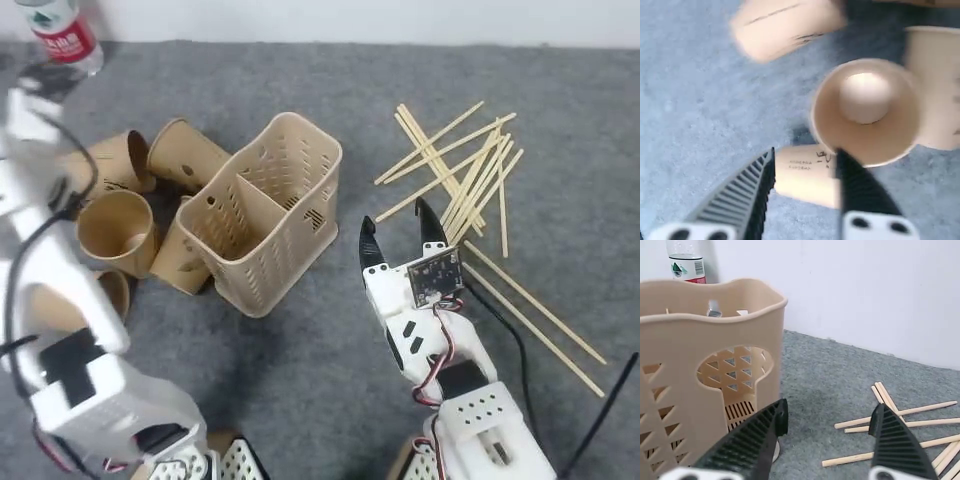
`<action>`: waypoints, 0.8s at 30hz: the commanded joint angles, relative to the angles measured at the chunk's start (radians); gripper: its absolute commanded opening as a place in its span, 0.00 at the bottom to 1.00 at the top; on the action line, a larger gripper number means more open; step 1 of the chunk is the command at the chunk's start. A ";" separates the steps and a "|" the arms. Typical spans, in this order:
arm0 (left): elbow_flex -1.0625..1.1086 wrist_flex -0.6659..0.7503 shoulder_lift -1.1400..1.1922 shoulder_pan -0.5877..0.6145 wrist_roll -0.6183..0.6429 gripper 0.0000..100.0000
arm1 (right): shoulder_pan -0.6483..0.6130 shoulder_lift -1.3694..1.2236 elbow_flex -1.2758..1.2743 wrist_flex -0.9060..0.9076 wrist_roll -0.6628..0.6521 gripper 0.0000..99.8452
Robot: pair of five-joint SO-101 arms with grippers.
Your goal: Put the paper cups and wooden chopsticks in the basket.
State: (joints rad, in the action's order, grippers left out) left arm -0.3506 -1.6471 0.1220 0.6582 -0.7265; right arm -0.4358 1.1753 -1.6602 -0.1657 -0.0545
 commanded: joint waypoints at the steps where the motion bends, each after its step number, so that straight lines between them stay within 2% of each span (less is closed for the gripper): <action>1: -0.041 0.031 -0.017 0.037 0.025 0.28 | 0.002 0.010 -0.018 0.004 -0.012 0.27; 11: -0.097 0.058 0.236 0.014 0.026 0.28 | 0.002 0.007 -0.018 0.004 -0.012 0.27; 19: -0.291 -0.064 0.416 -0.005 0.031 0.27 | 0.002 0.013 -0.018 0.004 -0.012 0.27; 21: -0.346 -0.097 0.453 -0.011 0.031 0.23 | 0.002 0.013 -0.018 0.004 -0.012 0.27; 24: -0.404 -0.109 0.485 -0.014 0.031 0.08 | 0.002 0.013 -0.018 0.004 -0.012 0.27</action>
State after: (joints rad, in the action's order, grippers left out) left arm -0.6513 -1.7177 0.5930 0.6552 -0.7127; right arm -0.4358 1.1753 -1.6602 -0.1657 -0.0545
